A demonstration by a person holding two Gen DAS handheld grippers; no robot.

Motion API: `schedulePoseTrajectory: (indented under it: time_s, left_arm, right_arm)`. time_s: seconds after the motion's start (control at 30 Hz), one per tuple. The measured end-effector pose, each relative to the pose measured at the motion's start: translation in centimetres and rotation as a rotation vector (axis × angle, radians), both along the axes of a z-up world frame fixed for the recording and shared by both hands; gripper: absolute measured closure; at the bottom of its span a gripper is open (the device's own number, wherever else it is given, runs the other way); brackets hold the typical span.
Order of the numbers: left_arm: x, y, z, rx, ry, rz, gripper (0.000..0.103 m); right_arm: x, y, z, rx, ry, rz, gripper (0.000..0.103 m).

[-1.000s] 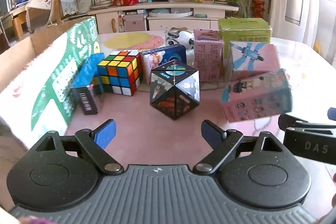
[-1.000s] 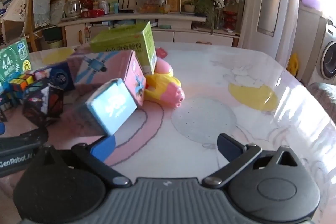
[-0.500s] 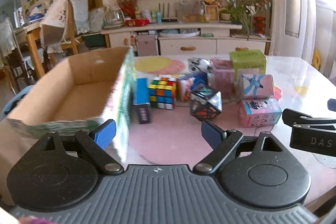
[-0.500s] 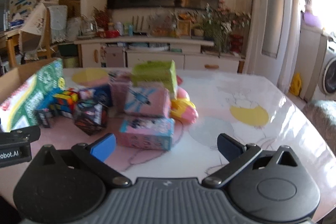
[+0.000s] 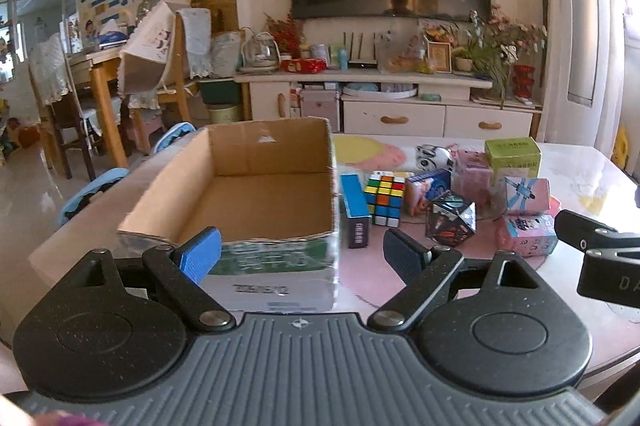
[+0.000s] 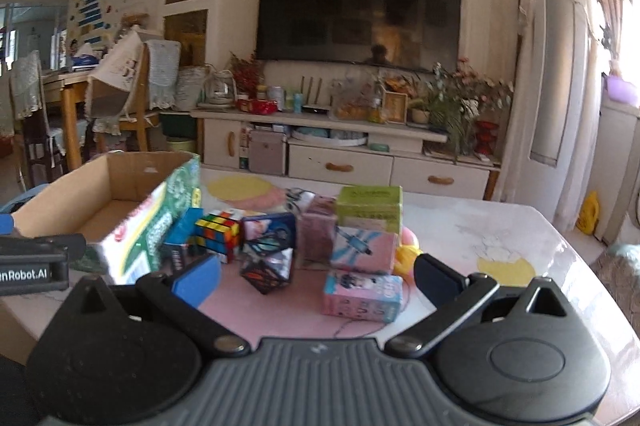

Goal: Organize rigid objects
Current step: 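Move the left gripper toward the black EARTH magic cube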

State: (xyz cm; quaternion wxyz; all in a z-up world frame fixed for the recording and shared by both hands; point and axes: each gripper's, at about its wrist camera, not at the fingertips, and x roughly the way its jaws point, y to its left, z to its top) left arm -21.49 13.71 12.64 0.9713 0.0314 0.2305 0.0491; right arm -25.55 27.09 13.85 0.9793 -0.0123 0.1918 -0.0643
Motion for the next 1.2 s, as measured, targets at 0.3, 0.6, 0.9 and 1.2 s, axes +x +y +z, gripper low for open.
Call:
schedulePoseTrajectory:
  time_s: [0.3, 0.6, 0.9, 1.2]
  left_arm:
    - [-1.8, 2.3, 1.6, -0.017, -0.025, 0.02, 0.0]
    - [-1.2, 1.6, 1.9, -0.018, -0.031, 0.012, 0.0]
    - [-1.1, 0.7, 1.2, -0.019, -0.028, -0.017, 0.0]
    - [-0.4, -0.6, 0.3, -0.005, 0.001, -0.078, 0.0]
  right_arm:
    - [-1.2, 2.6, 1.1, -0.02, -0.041, 0.048, 0.001]
    - [-1.9, 3.3, 1.4, -0.035, -0.061, 0.062, 0.001]
    - [-1.8, 2.0, 0.4, -0.015, -0.026, 0.03, 0.001]
    - [-1.0, -0.8, -1.7, 0.023, 0.03, 0.0, 0.001]
